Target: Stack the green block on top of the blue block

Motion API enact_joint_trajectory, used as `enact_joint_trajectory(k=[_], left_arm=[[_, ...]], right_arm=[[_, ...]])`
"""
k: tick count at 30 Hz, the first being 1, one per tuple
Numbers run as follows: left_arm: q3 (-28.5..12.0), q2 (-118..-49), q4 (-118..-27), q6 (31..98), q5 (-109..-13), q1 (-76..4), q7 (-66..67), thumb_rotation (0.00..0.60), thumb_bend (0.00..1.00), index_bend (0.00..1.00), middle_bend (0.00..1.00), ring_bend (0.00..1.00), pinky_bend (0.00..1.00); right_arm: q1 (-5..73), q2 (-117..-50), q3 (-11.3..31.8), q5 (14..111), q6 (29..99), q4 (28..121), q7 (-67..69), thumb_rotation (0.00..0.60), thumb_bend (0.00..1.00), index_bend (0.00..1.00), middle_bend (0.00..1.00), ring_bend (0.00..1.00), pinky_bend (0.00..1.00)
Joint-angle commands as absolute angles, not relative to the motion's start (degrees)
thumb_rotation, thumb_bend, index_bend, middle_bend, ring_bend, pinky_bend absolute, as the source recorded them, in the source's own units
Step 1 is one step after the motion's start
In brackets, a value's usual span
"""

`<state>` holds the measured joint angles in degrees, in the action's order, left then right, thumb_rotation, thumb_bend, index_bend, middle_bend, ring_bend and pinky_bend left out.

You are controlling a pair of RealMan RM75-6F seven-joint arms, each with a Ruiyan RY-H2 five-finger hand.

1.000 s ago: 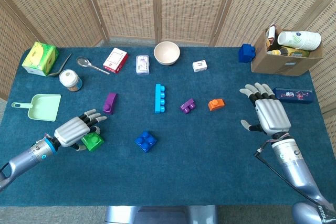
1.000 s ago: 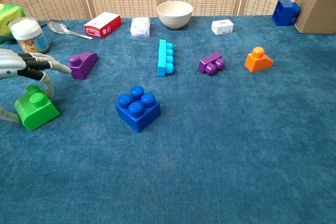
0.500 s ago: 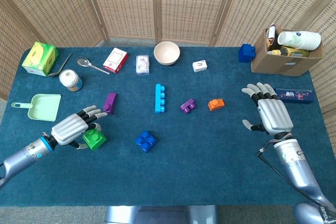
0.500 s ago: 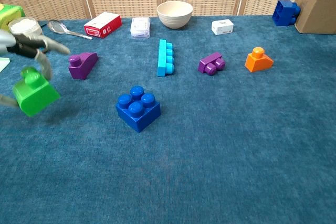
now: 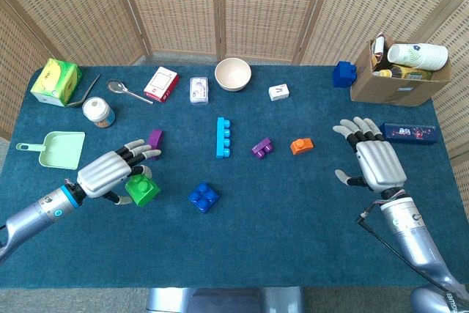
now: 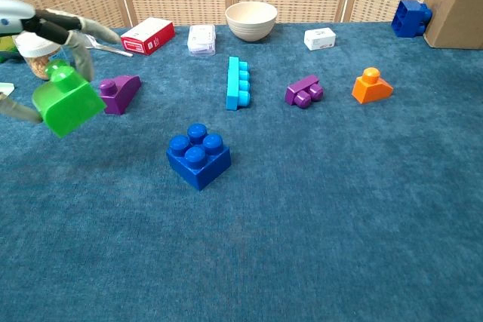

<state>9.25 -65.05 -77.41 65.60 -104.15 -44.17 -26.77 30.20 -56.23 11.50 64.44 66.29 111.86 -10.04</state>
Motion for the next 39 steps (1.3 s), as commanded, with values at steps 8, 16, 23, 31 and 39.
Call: enact_joint_trajectory(k=[8,16,23,31,39], left_arm=[[5.8,-64.5,-83.8,58.1,-100.8,-48.3,-21.7,0.600,0.25,0.50,0.09,0.00,0.00],[3.5,-65.1,-88.3,52.9,-97.8,-50.6,-17.1,0.600,0.24,0.51,0.09,0.00,0.00],[2.2,-66.1,-90.6,49.3,-95.5,-52.0,-13.3,0.600,0.25,0.51,0.09,0.00,0.00],[1.2,-67.9,-91.3,46.6,-93.1,-52.7,-10.7,0.600,0.24,0.51,0.09,0.00,0.00],[0.1,-69.7,-91.9,44.3,-89.2,-52.9,-6.2,0.600,0.24,0.52,0.09,0.00,0.00]], right_arm=[[28.4,-55.8,10.6,69.5,67.9,111.4,-8.4,0.563,0.24,0.16,0.13,0.00,0.00],[27.4,-54.4,10.3,72.1,68.0,110.6,-5.8,0.564,0.24,0.16,0.13,0.00,0.00],[27.1,-53.7,10.7,73.1,67.6,109.5,-3.8,0.564,0.24,0.16,0.13,0.00,0.00],[26.4,-53.4,10.5,73.8,67.6,108.9,-3.0,0.567,0.24,0.16,0.13,0.00,0.00],[25.8,-52.9,10.5,74.8,67.8,108.3,-1.6,0.564,0.24,0.16,0.13,0.00,0.00]])
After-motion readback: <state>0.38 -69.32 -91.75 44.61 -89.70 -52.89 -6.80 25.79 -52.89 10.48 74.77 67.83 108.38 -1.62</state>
